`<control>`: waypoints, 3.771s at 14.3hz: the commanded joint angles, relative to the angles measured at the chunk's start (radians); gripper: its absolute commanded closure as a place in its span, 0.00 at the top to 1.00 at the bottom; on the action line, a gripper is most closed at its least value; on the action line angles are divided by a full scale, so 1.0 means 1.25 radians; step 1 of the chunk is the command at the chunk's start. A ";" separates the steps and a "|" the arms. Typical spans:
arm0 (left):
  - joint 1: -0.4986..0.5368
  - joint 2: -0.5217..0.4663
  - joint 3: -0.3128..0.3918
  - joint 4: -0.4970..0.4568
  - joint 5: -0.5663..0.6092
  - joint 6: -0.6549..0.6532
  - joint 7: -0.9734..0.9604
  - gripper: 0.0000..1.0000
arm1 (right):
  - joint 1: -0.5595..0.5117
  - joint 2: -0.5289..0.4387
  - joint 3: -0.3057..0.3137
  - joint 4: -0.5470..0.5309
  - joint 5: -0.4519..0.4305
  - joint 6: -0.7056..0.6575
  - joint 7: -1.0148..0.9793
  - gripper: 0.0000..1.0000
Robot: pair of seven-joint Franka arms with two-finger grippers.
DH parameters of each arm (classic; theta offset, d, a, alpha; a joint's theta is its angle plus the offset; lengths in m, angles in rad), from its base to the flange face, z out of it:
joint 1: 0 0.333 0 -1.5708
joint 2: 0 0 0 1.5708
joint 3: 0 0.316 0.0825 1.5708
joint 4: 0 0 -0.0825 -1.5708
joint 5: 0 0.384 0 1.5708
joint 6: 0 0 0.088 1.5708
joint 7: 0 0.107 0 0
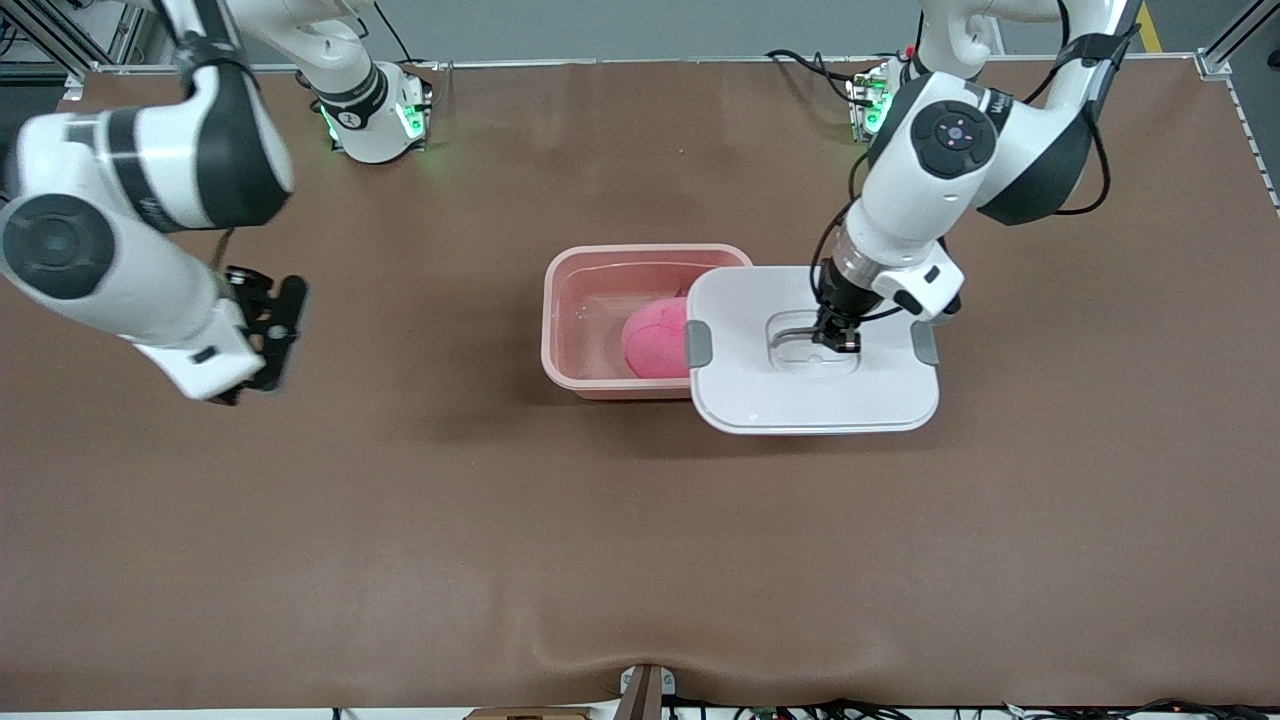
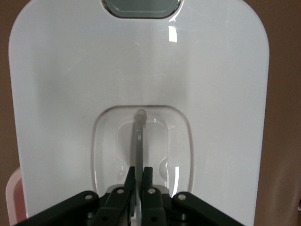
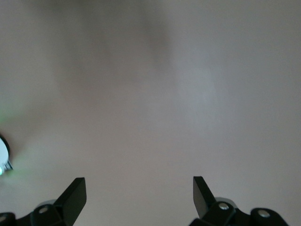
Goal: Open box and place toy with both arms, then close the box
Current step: 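Carry the lid back over the box with the left gripper while the right gripper withdraws, then lower the lid onto the box and press it down with the left gripper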
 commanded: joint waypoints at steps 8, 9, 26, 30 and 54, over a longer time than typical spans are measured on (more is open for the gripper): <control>-0.106 0.114 0.001 0.146 0.018 -0.064 -0.131 0.00 | -0.163 -0.063 0.019 -0.077 0.019 0.109 0.318 1.00; -0.114 0.126 0.001 0.162 0.031 -0.072 -0.148 0.00 | -0.165 -0.085 0.019 -0.101 0.018 0.118 0.348 1.00; -0.257 0.262 0.004 0.283 0.095 -0.072 -0.336 0.00 | -0.106 -0.240 0.025 -0.125 0.159 -0.051 0.813 1.00; -0.281 0.279 0.005 0.283 0.126 -0.072 -0.362 0.00 | -0.101 -0.218 0.025 -0.035 0.164 -0.104 0.854 1.00; -0.299 0.298 0.000 0.269 0.157 -0.054 -0.374 0.00 | -0.087 -0.181 -0.016 0.065 0.180 -0.198 0.877 1.00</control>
